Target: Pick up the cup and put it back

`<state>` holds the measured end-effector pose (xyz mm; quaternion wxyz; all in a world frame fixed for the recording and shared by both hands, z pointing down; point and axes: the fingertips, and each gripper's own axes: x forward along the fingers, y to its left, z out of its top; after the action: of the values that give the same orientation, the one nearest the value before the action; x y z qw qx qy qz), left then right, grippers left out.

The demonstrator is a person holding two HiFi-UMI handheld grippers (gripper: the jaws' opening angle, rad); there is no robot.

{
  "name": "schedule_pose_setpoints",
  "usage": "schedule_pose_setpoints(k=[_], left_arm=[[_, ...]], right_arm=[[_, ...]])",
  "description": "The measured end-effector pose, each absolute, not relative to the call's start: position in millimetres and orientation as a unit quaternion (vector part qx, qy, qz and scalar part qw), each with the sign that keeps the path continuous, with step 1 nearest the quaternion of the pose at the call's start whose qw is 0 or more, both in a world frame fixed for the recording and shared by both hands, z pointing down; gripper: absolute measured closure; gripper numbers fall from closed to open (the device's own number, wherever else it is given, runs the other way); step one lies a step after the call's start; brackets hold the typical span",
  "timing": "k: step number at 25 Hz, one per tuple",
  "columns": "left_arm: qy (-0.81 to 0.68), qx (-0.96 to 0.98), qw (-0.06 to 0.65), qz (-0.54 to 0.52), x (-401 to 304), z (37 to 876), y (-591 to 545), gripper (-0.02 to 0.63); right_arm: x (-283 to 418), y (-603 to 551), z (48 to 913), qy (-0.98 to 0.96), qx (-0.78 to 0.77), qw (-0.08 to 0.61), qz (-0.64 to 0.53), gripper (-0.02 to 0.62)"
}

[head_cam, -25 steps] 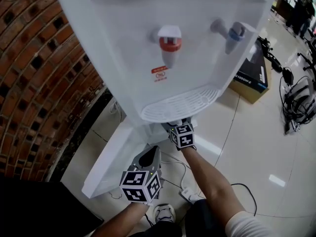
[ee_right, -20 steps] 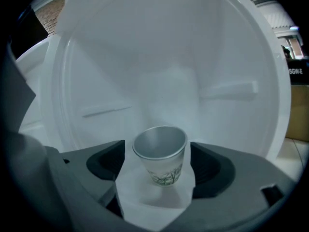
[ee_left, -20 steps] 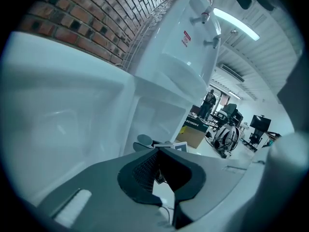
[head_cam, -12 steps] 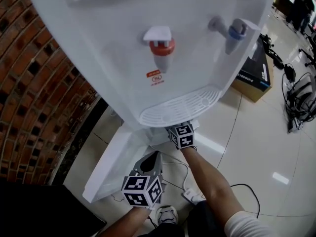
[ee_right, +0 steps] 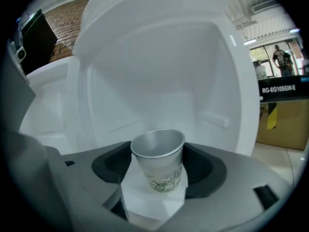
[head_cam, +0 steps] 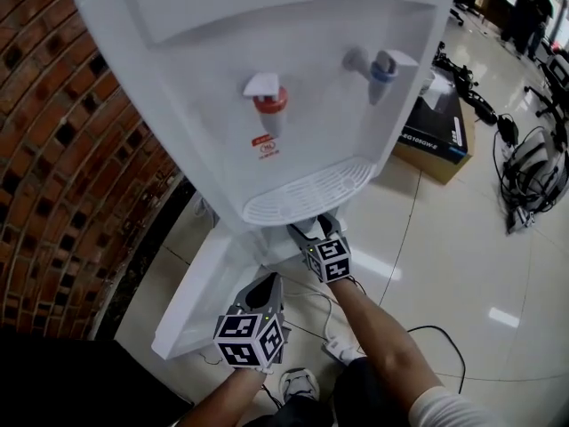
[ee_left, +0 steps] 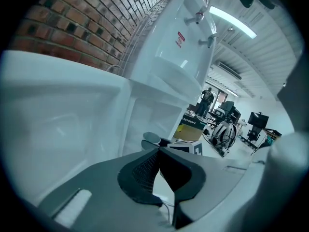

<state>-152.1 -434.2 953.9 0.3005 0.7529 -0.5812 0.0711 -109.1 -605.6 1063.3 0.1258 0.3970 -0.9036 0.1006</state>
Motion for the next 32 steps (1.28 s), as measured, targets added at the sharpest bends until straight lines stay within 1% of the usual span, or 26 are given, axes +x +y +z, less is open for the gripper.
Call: schedule_pose_setpoints(k=[5,11,16,22,27,32], left_arm=[[-0.596,0.734,0.312,0.091,-170,923,-424,0.606],[-0.599,0.727,0.317,0.11,-150,829,-393,0.606],[-0.613,0.709,0.334,0.098,-131,739,-349,0.606],[-0.632,0.686,0.35,0.089,-113,636,-284,0.606],[-0.629,0.695,0.336,0.093,-89,552,-234,0.606],[-0.644,0.695,0.315,0.058,-79,475,-187,0.606]], right_arm=[[-82,-566,1021,-0.897,0.404,0.128,0.124,0.265],[-52,-504,923,-0.897,0.393,0.143,0.144,0.265],[-28,-448,819,-0.903,0.374,0.155,0.144,0.267],[7,-381,675,-0.912,0.361,0.14,0.136,0.267],[43,-317,569,-0.915,0.362,0.127,0.123,0.267],[76,-263,483,-0.919,0.365,0.104,0.107,0.268]])
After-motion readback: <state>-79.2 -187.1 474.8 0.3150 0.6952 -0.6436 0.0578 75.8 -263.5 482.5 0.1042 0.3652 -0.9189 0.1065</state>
